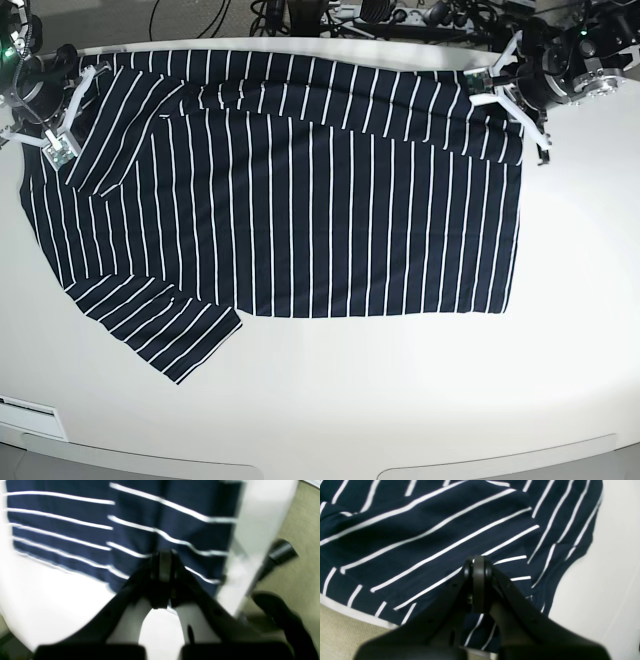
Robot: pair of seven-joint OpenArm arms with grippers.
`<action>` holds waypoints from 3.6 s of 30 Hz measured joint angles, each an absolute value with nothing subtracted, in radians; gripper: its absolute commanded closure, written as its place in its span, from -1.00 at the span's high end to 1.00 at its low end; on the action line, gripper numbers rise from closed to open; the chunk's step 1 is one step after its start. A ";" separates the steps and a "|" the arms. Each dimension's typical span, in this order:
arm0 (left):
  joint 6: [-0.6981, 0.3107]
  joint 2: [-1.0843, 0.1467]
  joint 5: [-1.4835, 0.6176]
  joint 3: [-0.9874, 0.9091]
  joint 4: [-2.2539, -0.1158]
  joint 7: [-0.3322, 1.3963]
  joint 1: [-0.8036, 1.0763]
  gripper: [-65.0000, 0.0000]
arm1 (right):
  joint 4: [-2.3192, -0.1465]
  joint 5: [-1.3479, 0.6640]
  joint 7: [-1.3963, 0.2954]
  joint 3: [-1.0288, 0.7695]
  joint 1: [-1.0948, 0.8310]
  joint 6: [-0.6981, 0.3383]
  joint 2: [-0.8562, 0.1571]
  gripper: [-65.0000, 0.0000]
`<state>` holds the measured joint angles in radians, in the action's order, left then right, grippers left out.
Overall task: Fold the T-shirt properly
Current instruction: 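Release and move both grippers to the shirt's hem corners, then grasp the hem corners and fold the hem toward the collar with both grippers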
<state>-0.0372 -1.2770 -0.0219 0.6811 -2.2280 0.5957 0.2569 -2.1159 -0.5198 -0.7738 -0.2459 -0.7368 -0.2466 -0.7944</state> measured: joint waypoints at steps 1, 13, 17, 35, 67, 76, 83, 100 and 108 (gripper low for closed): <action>0.068 -1.277 0.002 0.682 -2.241 0.595 0.254 -1.00 | -2.116 -0.520 -0.772 -0.246 -0.737 -0.247 -0.795 -1.00; 0.312 -1.064 -0.161 0.435 -1.941 0.466 -0.025 -1.00 | -2.117 -0.469 -0.752 -0.245 -0.653 -0.224 -0.794 -1.00; 0.086 -0.936 -0.402 0.323 -1.652 0.414 -0.151 -1.00 | -2.119 -0.471 -0.728 -0.245 -0.635 -0.224 -0.793 -1.00; -0.468 -0.672 -0.998 0.197 -0.874 0.776 -0.536 -0.09 | -2.120 -0.471 -0.733 -0.245 -0.636 -0.239 -0.792 -1.00; -0.471 -0.598 -1.012 0.281 -0.818 0.832 -0.605 -1.00 | -2.120 -0.471 -0.637 -0.244 -0.473 -0.237 -0.789 -1.00; -0.476 -0.598 -1.012 0.281 -0.817 0.829 -0.605 -1.00 | -1.789 -0.577 -0.554 -0.246 -0.093 -0.330 -0.751 -0.18; -0.501 -0.598 -1.015 0.281 -0.817 0.828 -0.605 -1.00 | -1.200 -0.709 -0.634 -0.165 0.247 -0.478 -0.683 -0.11; -0.501 -0.598 -1.022 0.281 -0.817 0.831 -0.593 -1.00 | -0.633 -0.609 -0.564 -0.063 0.570 -0.521 -0.588 -0.11; -0.501 -0.598 -1.022 0.281 -0.817 0.832 -0.593 -1.00 | -0.634 -0.628 -0.508 -0.067 0.507 -0.546 -0.575 -0.11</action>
